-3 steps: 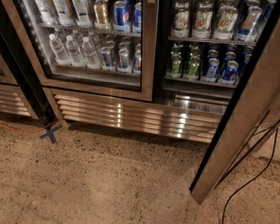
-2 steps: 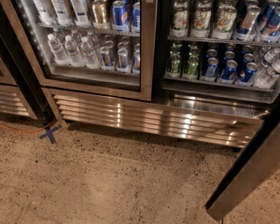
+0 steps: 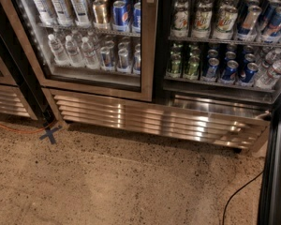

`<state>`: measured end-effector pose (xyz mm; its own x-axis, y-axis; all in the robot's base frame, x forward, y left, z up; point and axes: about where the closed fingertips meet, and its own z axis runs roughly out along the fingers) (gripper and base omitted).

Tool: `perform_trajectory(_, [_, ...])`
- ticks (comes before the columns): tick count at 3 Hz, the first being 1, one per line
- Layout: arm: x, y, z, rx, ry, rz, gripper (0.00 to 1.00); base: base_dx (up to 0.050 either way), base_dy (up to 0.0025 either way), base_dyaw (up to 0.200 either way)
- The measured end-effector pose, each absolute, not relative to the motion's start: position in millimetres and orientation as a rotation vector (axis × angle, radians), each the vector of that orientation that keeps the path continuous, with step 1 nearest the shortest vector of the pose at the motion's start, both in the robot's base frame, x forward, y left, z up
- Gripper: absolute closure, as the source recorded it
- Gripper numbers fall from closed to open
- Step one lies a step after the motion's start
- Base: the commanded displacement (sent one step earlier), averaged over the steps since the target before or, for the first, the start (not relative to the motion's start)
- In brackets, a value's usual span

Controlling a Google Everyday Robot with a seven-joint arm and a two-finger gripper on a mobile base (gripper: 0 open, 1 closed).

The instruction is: Open right fridge door

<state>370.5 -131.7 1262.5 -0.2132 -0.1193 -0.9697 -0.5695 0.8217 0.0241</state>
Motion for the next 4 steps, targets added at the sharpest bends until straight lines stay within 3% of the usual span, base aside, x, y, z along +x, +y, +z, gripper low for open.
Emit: perform_trajectory(4, [370.5, -131.7, 1262.5, -0.533, 1.761, 0.449, 0.00, 0.000, 0.00000, 0.000])
